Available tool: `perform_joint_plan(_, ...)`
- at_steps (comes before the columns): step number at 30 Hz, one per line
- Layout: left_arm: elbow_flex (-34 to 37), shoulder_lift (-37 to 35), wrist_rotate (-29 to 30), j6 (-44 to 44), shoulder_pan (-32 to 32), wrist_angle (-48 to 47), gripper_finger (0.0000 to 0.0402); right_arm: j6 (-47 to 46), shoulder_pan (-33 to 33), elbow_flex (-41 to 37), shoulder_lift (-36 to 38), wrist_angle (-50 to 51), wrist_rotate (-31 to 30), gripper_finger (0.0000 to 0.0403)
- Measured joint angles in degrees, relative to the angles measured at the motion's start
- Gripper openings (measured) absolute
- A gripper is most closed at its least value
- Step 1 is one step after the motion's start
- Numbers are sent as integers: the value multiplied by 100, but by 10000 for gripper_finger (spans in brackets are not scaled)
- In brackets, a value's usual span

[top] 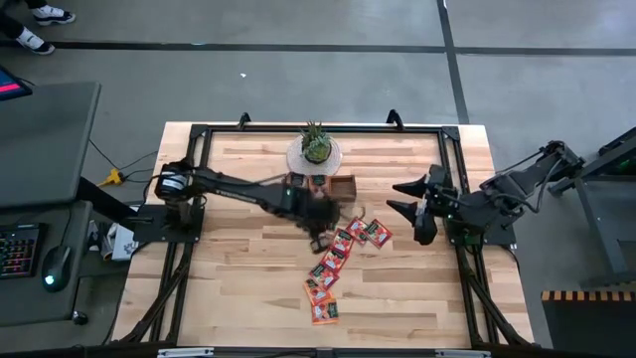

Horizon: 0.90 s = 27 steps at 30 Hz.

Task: Pick & Place Tea
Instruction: Put the top orange tea bag into the middle section of the wooden organizer

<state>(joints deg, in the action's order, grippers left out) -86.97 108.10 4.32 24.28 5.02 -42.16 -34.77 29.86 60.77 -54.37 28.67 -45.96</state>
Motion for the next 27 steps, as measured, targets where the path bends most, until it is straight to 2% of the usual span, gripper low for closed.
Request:
perform_joint_plan(2, 300, 57, 6, -53, 80, 64, 0, -104, -62, -110, 2, 9, 159, 220)
perform_joint_plan(6, 871, 47, 32, -131, 102, 1062, 0, -533, -254, -545, 0, -90, 636, 220)
perform_joint_plan(10, 1307, 110, 353, -46, 47, 1362, 0, -817, -405, -1218, -41, -781, 1068, 220)
perform_joint_plan(13, 1455, 68, 457, -85, -74, 1538, 0, -913, -494, -1774, -53, -1775, 1254, 220)
perform_joint_plan(18, 1462, 89, 239, -478, -316, 1638, 0, -1083, -664, -2647, -106, -3262, 1561, 220)
perform_joint_plan(23, 1464, 87, 181, -736, -541, 1718, 0, -1173, -823, -3093, -331, -3905, 1871, 220)
perform_joint_plan(27, 1466, 89, -155, -978, -641, 1786, 0, -1159, -1018, -3094, -652, -3968, 1887, 220)
